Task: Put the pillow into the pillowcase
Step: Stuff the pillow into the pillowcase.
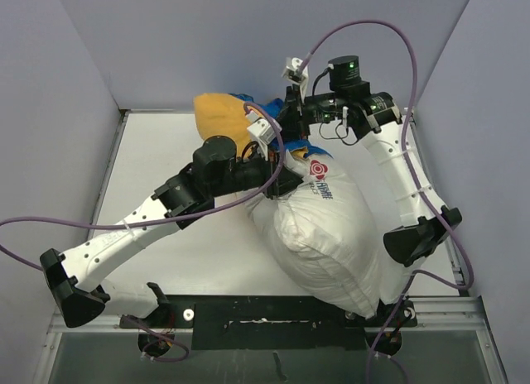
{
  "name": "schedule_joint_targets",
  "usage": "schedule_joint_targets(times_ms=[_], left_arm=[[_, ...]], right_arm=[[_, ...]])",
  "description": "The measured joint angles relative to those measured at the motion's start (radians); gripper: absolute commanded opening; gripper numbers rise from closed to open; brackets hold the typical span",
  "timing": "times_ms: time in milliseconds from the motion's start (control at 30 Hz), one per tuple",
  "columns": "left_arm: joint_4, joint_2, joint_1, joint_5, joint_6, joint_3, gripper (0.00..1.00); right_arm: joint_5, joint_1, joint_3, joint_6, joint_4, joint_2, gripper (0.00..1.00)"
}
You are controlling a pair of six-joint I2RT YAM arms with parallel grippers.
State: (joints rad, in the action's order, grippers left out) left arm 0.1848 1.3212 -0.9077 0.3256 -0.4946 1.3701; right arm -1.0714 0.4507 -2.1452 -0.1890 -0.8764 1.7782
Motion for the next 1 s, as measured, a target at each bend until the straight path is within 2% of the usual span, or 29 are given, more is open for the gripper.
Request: schedule_joint_targets(times_ms=[100, 167, 300, 433, 500, 633, 667, 767, 833, 900, 1000], left_arm=[[0.011, -0.026, -0.051, -0.099, 0.024, 0.012, 0.00], [0.037, -0.002, -0.139, -0.204, 0.100, 0.074, 0.00], [0.043, 0.108, -0.290, -0.356, 0.227, 0.232, 0.00], [-0.025, 0.255, -0.319, -0.474, 0.267, 0.311, 0.00], [-0.055, 0.327, -0.291, -0.520, 0.253, 0.330, 0.00], [-0.100, 0.513, -0.195, -0.583, 0.166, 0.410, 0.00], [-0.099, 0.555, -0.174, -0.592, 0.148, 0.436, 0.03], [-0.095, 0.706, -0.106, -0.605, 0.116, 0.575, 0.48], [-0.089, 0.790, -0.066, -0.583, 0.125, 0.688, 0.71], [-0.081, 0.817, -0.034, -0.540, 0.150, 0.751, 0.83], [-0.096, 0.802, -0.012, -0.455, 0.200, 0.787, 0.88]], right_arm=[[-0.007, -0.033, 0.000, -0.002, 0.012, -0.031, 0.10], [-0.007, -0.078, 0.001, 0.016, 0.028, -0.058, 0.12], [-0.005, -0.201, 0.061, 0.075, 0.107, -0.134, 0.17], [0.050, -0.294, 0.122, 0.058, 0.097, -0.156, 0.27], [0.087, -0.343, 0.154, 0.029, 0.058, -0.138, 0.37], [0.137, -0.495, 0.208, -0.032, -0.020, -0.080, 0.73], [0.158, -0.552, 0.226, -0.057, -0.038, -0.066, 0.79], [0.206, -0.684, 0.254, -0.104, -0.077, -0.066, 0.91], [0.240, -0.755, 0.255, -0.136, -0.084, -0.088, 0.96], [0.261, -0.785, 0.261, -0.164, -0.085, -0.134, 0.99], [0.267, -0.789, 0.286, -0.200, -0.084, -0.239, 0.99]])
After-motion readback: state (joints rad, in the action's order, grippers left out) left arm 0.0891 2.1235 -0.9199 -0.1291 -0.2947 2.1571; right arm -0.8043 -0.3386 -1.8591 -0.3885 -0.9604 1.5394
